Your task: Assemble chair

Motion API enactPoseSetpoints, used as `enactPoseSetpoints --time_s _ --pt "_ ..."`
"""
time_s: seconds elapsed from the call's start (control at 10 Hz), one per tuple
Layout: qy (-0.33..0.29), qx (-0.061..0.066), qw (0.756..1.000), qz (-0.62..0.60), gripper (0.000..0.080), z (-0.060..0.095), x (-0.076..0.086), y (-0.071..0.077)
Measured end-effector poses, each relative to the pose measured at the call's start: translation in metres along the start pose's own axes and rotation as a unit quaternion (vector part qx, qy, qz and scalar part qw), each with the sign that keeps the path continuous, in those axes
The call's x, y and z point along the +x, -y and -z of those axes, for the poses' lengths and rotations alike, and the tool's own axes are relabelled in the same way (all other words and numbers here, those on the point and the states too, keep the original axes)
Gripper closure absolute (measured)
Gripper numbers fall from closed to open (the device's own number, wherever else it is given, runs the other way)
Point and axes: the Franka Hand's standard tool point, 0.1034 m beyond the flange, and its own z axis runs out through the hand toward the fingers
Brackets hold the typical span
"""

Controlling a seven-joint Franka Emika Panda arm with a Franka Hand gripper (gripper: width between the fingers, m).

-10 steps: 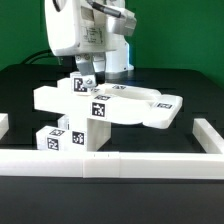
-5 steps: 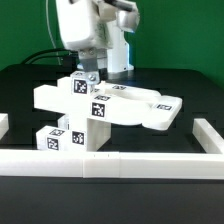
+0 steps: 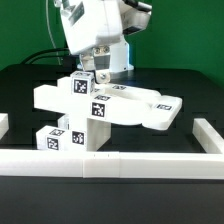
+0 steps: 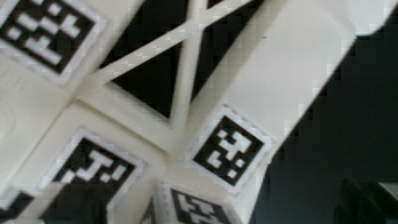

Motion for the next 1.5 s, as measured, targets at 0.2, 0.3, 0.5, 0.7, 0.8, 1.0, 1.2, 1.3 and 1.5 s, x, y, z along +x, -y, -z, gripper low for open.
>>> enactPoseSetpoints --time_s 0.2,0.3,0.5,0.7,0.8,1.0,1.2,1.3,1.5 --pt "-0.007 -0.009 0.996 0.09 0.0151 0.003 0.0 0.001" --pt "-0.009 -0.011 0.99 0.142 0.0151 0.004 0.0 0.001" --pt "-0.014 -0.02 0.975 0.223 0.0151 0.004 0.003 0.0" --pt "-0.012 -0.022 0.955 0.297 0.0151 0.004 0.003 -0.001" --pt "-0.011 -0.023 0.942 0.334 0.0151 0.004 0.004 -0.001" --pt "-0.013 -0.036 0.896 0.442 0.0151 0.001 0.008 -0.004" --pt "-0.012 -0.046 0.832 0.553 0.0151 0.001 0.018 -0.01" --pt "-0.008 -0.054 0.803 0.593 0.0151 0.002 0.02 -0.012" --pt "-0.007 -0.056 0.774 0.631 0.0151 0.003 0.02 -0.012"
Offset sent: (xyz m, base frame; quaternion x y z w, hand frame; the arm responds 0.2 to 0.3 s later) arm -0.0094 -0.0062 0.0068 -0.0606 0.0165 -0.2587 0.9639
